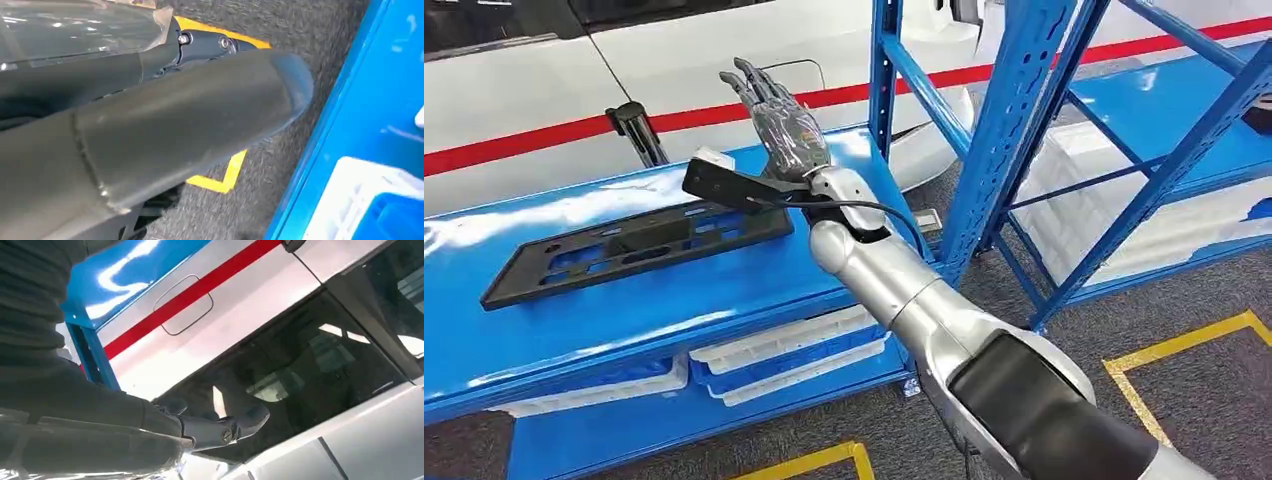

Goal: Take the parts from the cabinet and place them on the table.

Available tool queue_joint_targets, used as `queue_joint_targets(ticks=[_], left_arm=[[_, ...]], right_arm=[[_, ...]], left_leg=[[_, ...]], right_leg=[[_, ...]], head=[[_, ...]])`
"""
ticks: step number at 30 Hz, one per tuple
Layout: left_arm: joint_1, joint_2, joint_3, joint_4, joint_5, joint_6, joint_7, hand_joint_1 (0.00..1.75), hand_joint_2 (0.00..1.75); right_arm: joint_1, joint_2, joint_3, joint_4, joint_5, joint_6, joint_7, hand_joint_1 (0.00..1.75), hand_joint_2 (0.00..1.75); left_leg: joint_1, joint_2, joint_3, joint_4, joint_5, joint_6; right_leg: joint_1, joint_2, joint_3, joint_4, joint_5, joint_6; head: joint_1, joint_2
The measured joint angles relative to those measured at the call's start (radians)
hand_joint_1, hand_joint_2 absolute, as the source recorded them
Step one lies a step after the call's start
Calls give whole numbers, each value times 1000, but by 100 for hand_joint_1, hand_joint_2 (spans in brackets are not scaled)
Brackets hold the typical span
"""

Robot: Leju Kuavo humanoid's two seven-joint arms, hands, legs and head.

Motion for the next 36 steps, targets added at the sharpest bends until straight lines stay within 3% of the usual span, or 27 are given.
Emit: queue_joint_targets(ticks=[1, 2, 3, 5, 6, 7, 8, 10, 11, 12, 13, 14, 16, 17, 18, 21, 23, 25, 26, 27, 28, 29, 31, 32, 33, 34, 36], left_arm=[[-1, 1, 0, 0, 0, 1, 1, 0, 0], [-2, 4, 0, 0, 0, 2, 4, 0, 0], [-3, 3, 0, 0, 0, 2, 4, 0, 0], [-2, 2, 0, 0, -2, 2, 6, 0, 0], [-2, 1, 0, 0, -2, 3, 7, 0, 0], [-1, 0, 0, 0, -1, 3, 6, 0, 0], [-3, 0, 0, 0, -1, 3, 7, 0, 0], [-4, -1, 0, 0, -1, 3, 7, 0, 0], [-3, -2, 0, 0, -2, 3, 8, 0, 0], [-3, -2, 0, 0, -1, 3, 9, 0, 0], [-2, -2, 0, 0, -1, 3, 10, 0, 0], [-2, -2, 0, 0, -2, 3, 13, 0, 0], [-2, -3, 0, 0, -5, 14, 24, 0, 0], [-3, -3, 0, 2, -9, 29, 40, 0, 0], [-3, -3, 0, 4, -11, 42, 52, 0, 0], [2, 1, 0, 8, -16, 84, 96, 0, 0], [10, 9, 10, 11, 1, 116, 152, 0, 0], [20, 17, 18, 20, -11, 157, 223, 0, 0], [28, 23, 18, 24, -26, 181, 262, 0, 0], [36, 27, 15, 27, -51, 213, 309, 0, 0], [45, 32, 8, 31, -86, 250, 346, 0, 0], [50, 37, -10, 32, -133, 289, 394, 0, 0], [52, 45, -50, 35, -231, 353, 567, 0, 0], [52, 46, -74, 39, -268, 364, 670, 0, 0], [52, 50, -102, 43, -311, 355, 794, 0, 0], [53, 52, -126, 43, -341, 341, 883, 0, 0], [56, 54, -169, 49, -366, 322, 980, 0, 0]], right_arm=[[0, 0, 0, 0, 3, 0, 0, 0, 175], [-1, -1, 0, 1, 5, 0, 0, 0, 175], [-1, -2, 0, 1, 6, -1, 1, 0, 175], [2, -3, 0, 1, 8, -2, 1, 0, 175], [-1, -2, 0, 0, 8, -2, 1, 0, 175], [0, -5, -2, 0, 8, -3, 0, 0, 175], [-3, -6, -1, 0, 8, -3, 0, 0, 175], [1, -11, -1, 2, 9, -3, 0, 0, 175], [7, -14, -1, 5, 9, -3, 0, 0, 175], [12, -17, -1, 8, 9, -3, 0, 0, 175], [15, -19, -1, 8, 8, -3, 0, 0, 175], [15, -21, -1, 9, 8, -3, -1, 0, 175], [12, -21, -1, 9, 8, -3, -3, 0, 175], [10, -23, -1, 11, 8, -2, -6, 0, 175], [11, -21, -1, 12, 8, 1, -9, 0, 175], [10, -23, -1, 16, 9, 12, -14, 0, 175], [11, -17, 1, 16, 21, 26, -14, 0, 175], [18, -10, 12, 19, 32, 42, -14, 0, 175], [29, -8, 17, 21, 34, 48, -13, 0, 175], [42, -6, 24, 24, 36, 56, -12, 0, 175], [59, -5, 32, 27, 42, 58, -11, 0, 175], [71, -4, 40, 27, 48, 64, -11, 0, 175], [94, 2, 58, 26, 57, 72, -18, 0, 175], [105, 7, 70, 25, 62, 78, -19, 0, 175], [115, 11, 84, 23, 67, 86, -20, 0, 175], [128, 17, 96, 20, 70, 90, -21, 0, 175], [151, 20, 117, 14, 71, 95, -20, 0, 175]], left_leg=[[-4, 0, 37, -89, 47, 15], [-11, 3, 40, -91, 9, 20], [-15, -1, 45, -92, -11, 23], [-17, -1, 55, -94, 15, 32], [-14, 0, 68, -107, 20, 36], [-7, 4, 84, -120, 24, 38], [-7, 4, 91, -124, 21, 43], [-8, 4, 97, -124, 13, 51], [-9, 2, 99, -123, 10, 52], [-9, -1, 102, -123, 6, 52], [-9, -3, 105, -123, 3, 50], [-9, -5, 110, -121, -3, 47], [-9, -7, 119, -114, -18, 40], [-18, -8, 120, -108, -26, 33], [-18, -9, 120, -106, -32, 29], [-11, -7, 123, -107, -40, 14], [-6, -4, 103, -52, -76, -1], [4, -4, 28, 94, -146, -13], [6, -3, -13, 164, -171, -17], [8, -3, -43, 206, -174, -21], [12, -1, -47, 189, -147, -23], [16, 0, -28, 136, -108, -25], [22, 3, 61, -51, -14, -26], [21, 5, 87, -106, -12, -27], [16, -1, 90, -108, -10, -20], [18, -1, 92, -109, -6, -19], [8, -4, 93, -109, -7, -18]], right_leg=[[-1, 0, 7, -2, -7, 2], [7, 1, 12, -3, -11, 8], [4, 3, 9, -3, -13, 12], [4, 2, 14, -6, -21, 24], [15, 2, 23, -11, -25, 32], [9, -1, 13, 13, -36, 33], [11, -2, -13, 64, -53, 30], [8, -2, -111, 227, -102, 26], [8, -2, -168, 306, -117, 30], [8, -2, -195, 326, -111, 36], [7, -2, -195, 299, -87, 45], [5, -3, -172, 225, -44, 56], [3, -7, -92, 28, 49, 68], [7, -8, -73, 0, 60, 59], [3, -8, -70, -2, 64, 49], [0, -5, -69, -6, 62, 28], [-11, -5, -59, -12, 58, 13], [-10, -5, -55, -11, 54, 7], [-10, -5, -54, -11, 52, 5], [-10, -5, -53, -11, 51, 5], [-11, -4, -52, -11, 50, 4], [-12, -3, -50, -11, 48, 7], [-14, -3, -43, -10, 42, 15], [-7, -3, -41, -10, 39, 22], [-3, -2, -41, -10, 36, 27], [7, -3, -42, -5, 27, 23], [7, -3, -37, -7, 29, 26]], head=[[0, 0], [1, 0], [0, 0], [0, 0], [0, 0], [1, 0], [2, 0], [3, 0], [3, 0], [3, 0], [3, 0], [3, 0], [3, 0], [3, 0], [2, 0], [3, 0], [2, 0], [2, 0], [2, 0], [2, 0], [2, 0], [2, 0], [2, 0], [2, 0], [4, 0], [4, 0], [5, 0]])
